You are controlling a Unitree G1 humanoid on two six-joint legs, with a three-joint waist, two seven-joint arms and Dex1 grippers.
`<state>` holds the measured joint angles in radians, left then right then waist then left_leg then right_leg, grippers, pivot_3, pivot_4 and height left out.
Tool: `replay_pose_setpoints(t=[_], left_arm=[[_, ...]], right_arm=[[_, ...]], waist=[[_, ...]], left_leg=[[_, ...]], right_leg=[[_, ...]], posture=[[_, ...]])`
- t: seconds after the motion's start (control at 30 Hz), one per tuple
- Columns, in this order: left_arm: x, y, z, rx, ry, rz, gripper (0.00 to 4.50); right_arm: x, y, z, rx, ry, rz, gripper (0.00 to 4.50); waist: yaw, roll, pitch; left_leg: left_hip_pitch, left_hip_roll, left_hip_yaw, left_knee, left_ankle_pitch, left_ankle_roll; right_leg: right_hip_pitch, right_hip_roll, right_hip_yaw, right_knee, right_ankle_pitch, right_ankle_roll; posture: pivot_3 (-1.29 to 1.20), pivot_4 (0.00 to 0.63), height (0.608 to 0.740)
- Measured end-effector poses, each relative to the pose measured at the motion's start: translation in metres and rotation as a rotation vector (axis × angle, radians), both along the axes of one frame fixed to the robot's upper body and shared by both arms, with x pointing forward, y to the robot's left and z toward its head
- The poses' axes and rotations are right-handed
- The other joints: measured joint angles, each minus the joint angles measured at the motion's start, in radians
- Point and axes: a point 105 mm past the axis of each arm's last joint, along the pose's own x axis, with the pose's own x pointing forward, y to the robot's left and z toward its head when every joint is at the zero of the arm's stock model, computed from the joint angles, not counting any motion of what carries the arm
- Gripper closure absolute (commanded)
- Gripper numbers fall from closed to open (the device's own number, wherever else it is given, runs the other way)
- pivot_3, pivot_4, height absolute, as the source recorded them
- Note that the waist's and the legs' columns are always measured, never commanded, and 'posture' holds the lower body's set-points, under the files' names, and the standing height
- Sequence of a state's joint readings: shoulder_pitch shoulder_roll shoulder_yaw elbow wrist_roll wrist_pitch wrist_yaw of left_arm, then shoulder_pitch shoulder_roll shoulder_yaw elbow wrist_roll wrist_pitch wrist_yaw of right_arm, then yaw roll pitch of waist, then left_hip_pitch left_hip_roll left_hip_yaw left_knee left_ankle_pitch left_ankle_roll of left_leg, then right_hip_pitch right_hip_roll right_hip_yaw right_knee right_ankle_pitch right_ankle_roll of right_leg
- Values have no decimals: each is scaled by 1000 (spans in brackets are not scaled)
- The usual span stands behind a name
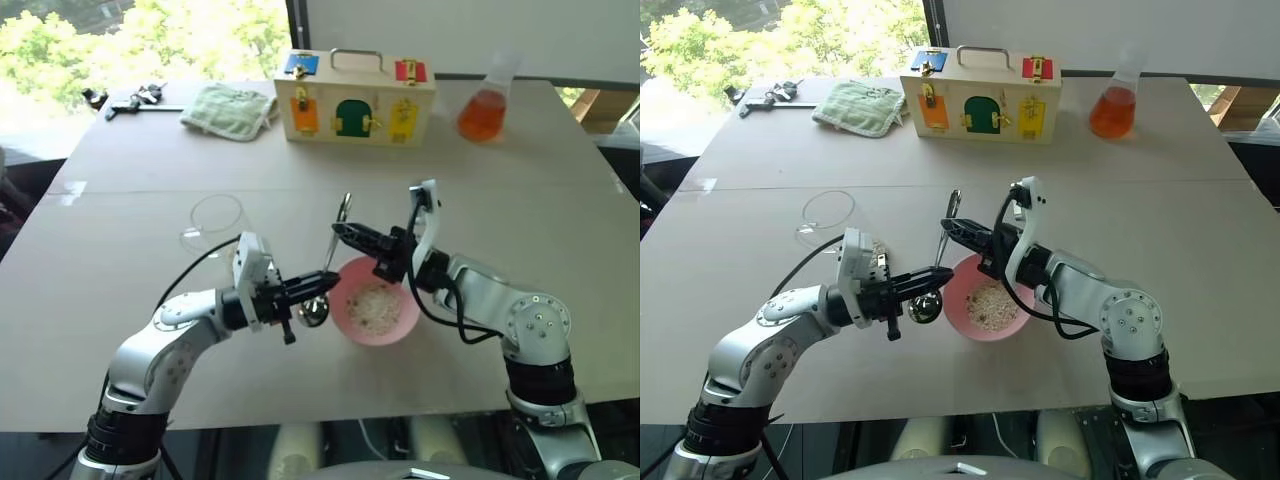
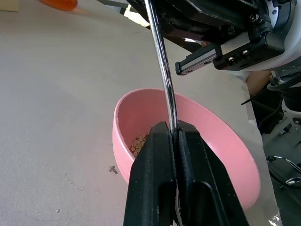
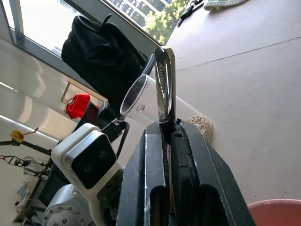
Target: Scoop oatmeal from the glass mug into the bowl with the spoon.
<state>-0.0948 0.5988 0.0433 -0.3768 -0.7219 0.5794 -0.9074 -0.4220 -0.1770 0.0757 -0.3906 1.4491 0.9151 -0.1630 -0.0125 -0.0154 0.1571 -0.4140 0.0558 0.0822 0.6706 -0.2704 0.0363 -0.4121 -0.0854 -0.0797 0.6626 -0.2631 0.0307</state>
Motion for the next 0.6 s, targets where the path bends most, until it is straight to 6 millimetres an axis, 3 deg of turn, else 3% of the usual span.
replay_pose_setpoints(t=[0.23, 0.33, 0.5, 0.6], left_arm=[[-7, 9, 1, 20, 0, -35, 4484], [-11, 11, 2, 20, 10, -55, 4500], [-14, 17, 4, 6, 45, -68, 4500], [-18, 16, 5, -14, 71, -100, 4500]], right_arm=[[-5, 3, -1, 6, -5, 51, 4500], [-7, 1, 1, 16, -24, 84, 3431], [-5, -6, 10, 26, -77, 86, 1105], [-7, -5, 12, 36, -89, 103, 1105]], waist=[[0, 0, 0], [1, 0, 0], [1, 0, 0], [0, 0, 0]], left_leg=[[0, 0, 0, 0, 0, 0], [0, 0, 0, 0, 0, 0], [0, 0, -1, 0, 0, 0], [0, 0, -1, 0, 0, 0]], right_leg=[[0, 0, 0, 0, 0, 0], [0, 0, 0, 0, 0, 0], [0, 0, -1, 0, 0, 0], [0, 0, -1, 0, 0, 0]], posture=[[0, 150, 740], [0, 150, 740], [0, 150, 740], [0, 150, 740]])
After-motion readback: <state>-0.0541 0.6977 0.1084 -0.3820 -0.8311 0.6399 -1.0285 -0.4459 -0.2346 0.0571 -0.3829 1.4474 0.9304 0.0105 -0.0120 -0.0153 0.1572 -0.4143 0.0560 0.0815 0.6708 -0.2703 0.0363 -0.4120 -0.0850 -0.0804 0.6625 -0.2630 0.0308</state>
